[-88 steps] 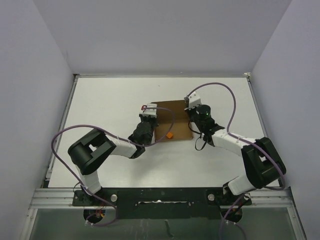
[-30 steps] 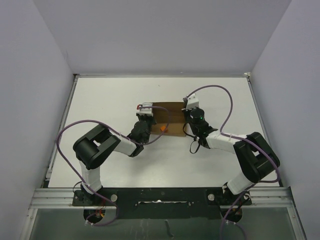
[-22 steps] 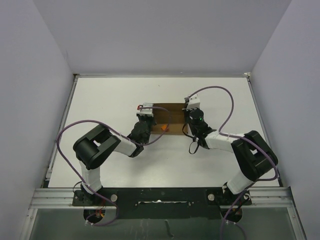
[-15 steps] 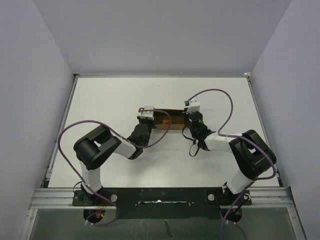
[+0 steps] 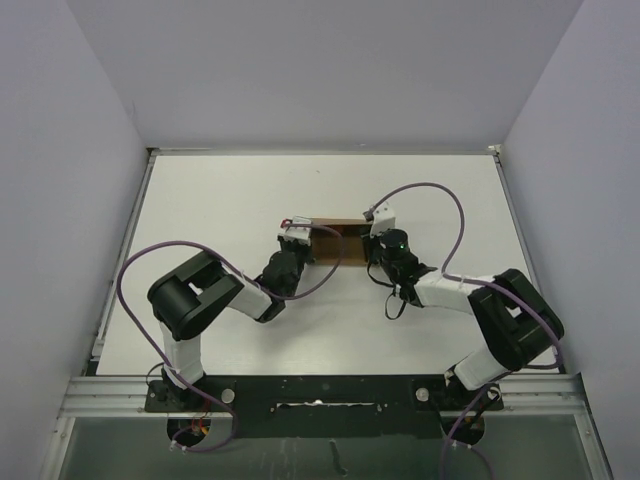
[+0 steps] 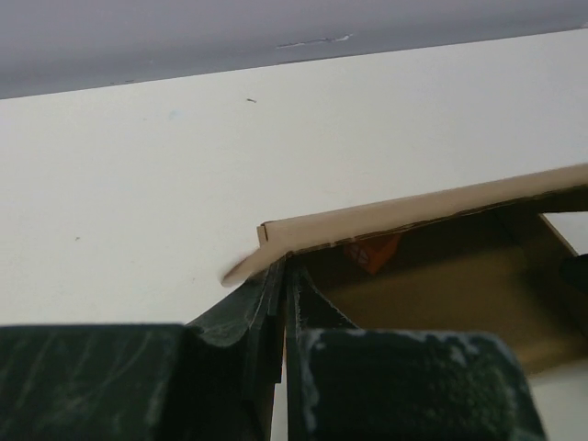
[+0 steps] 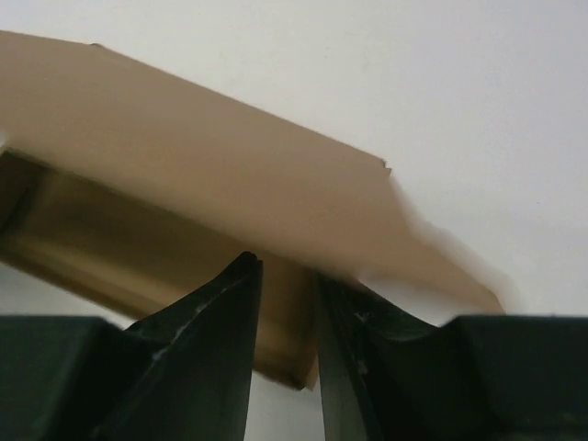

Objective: Fold the paper box

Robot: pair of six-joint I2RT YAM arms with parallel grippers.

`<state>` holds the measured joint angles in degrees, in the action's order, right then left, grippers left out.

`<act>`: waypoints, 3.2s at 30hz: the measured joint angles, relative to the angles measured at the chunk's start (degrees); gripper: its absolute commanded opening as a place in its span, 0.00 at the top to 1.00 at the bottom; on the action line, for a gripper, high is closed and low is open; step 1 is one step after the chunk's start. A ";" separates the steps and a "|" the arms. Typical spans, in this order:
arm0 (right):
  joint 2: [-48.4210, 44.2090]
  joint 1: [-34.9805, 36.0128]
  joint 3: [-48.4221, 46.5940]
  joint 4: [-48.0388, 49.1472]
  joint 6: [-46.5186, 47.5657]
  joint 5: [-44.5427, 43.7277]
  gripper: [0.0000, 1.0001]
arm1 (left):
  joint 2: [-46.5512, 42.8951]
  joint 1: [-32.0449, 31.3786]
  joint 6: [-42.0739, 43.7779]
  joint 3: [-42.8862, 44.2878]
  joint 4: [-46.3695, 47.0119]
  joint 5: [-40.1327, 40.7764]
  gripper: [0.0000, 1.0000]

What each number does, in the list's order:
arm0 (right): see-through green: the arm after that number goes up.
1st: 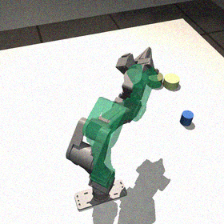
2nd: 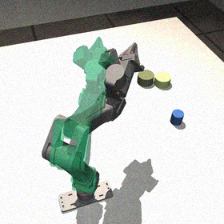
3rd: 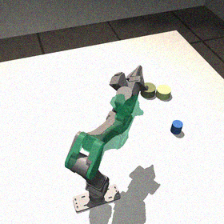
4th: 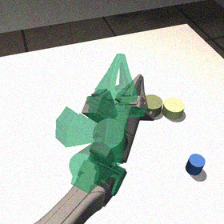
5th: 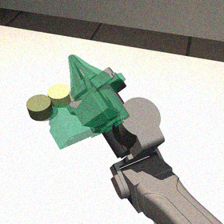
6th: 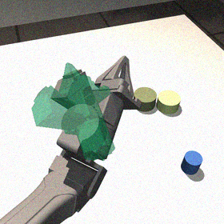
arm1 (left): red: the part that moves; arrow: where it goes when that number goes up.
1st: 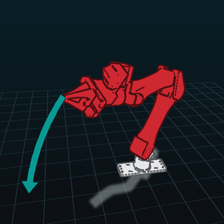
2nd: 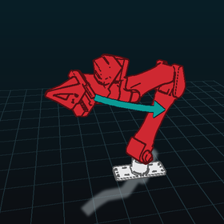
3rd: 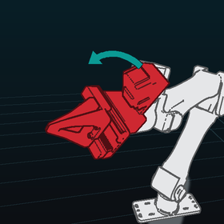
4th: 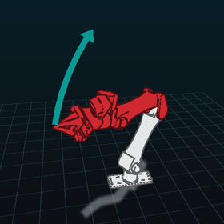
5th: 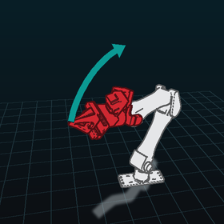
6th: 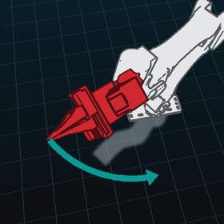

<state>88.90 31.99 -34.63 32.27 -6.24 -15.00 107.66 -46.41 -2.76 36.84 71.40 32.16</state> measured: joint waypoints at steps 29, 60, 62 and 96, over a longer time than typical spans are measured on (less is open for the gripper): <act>-13.81 -19.74 -9.29 -50.07 24.30 53.46 0.35 | -1.29 -1.86 0.24 -1.11 -2.21 -4.37 1.00; -5.97 -7.87 -32.54 -72.74 42.07 50.05 0.33 | -1.36 -3.06 0.22 -1.11 -2.69 -4.39 1.00; -5.97 -6.99 -32.48 -71.60 42.42 46.90 0.35 | -1.36 -3.08 0.22 -1.11 -2.69 -4.39 1.00; -9.38 -5.22 -24.79 -63.10 53.86 37.57 0.59 | -1.36 -3.32 0.11 -1.11 -2.93 -4.61 1.00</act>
<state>79.53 26.76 -59.42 -30.83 47.62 22.57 106.30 -49.74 -2.66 35.73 68.47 27.55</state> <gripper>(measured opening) 0.475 0.009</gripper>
